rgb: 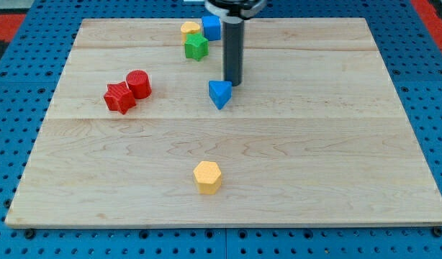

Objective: Move blue triangle to the bottom of the green star

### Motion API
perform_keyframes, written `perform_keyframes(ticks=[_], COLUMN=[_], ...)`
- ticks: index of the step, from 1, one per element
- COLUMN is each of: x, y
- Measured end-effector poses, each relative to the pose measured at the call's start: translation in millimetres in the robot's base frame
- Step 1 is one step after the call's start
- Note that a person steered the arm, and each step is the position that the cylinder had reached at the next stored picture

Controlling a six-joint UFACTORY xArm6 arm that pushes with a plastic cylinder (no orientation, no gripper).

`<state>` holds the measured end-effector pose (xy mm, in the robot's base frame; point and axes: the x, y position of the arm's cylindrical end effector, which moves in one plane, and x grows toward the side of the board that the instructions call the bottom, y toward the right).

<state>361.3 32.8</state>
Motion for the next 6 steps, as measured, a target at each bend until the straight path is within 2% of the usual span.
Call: perform_keyframes(ticks=[1, 2, 3, 4, 5, 6], x=[-45.0, -72.3, -3.3, 82.6, 57.2, 10.3], y=[-6.7, -34.3, 51.1, 45.9, -44.9, -112.6])
